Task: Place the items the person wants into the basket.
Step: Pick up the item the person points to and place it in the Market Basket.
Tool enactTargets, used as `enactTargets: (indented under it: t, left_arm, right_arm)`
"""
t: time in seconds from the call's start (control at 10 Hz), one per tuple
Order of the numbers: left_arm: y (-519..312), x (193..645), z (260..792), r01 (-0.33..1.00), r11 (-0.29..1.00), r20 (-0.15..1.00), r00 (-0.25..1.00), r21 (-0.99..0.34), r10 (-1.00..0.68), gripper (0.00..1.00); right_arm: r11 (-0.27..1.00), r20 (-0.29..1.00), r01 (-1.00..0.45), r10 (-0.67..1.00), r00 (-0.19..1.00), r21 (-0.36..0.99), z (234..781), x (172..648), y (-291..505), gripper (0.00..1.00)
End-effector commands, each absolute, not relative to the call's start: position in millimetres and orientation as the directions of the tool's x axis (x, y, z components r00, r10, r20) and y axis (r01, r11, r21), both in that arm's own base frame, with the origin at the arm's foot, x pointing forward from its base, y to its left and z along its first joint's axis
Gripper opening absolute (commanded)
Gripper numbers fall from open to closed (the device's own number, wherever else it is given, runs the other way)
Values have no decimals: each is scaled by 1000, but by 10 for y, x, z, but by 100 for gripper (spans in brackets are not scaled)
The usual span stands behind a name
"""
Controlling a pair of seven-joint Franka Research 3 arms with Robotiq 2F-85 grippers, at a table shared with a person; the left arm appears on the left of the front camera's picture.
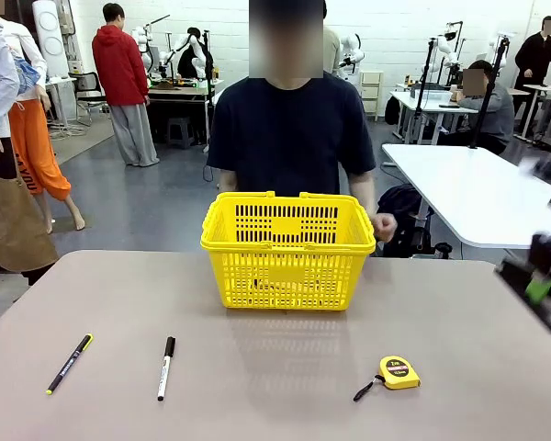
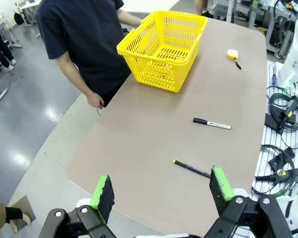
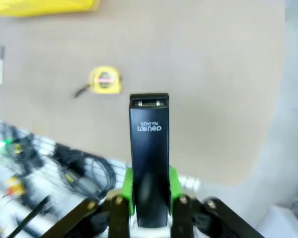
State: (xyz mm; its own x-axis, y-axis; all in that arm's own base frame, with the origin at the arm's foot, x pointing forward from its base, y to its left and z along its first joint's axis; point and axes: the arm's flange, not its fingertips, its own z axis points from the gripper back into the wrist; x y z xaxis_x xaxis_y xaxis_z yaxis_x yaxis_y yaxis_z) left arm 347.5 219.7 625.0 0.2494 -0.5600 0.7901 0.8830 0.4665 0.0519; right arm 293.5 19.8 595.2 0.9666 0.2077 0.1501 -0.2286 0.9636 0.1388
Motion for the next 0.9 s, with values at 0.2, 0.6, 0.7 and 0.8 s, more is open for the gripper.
enactTargets:
  t: [0.2,0.6,0.7,0.8]
  left_arm:
    - [2216,3476,6261,889,452,798,221,71,-560,100]
    - [2216,3476,6261,889,452,798,221,71,-560,100]
    - [2216,3476,6261,889,452,798,221,71,-560,100]
    - [2216,3476,6261,889,452,798,221,71,-560,100]
  right_arm:
    - [817,79,-541,537,840,199,7015,3388,960,0]
    - [695,55,-713,711,701,97,6881,4574,2482,0]
    - [669,73,-740,736,673,69,6803,4804,2787,0]
    - [651,84,-758,753,652,40,6697,5052,3062,0]
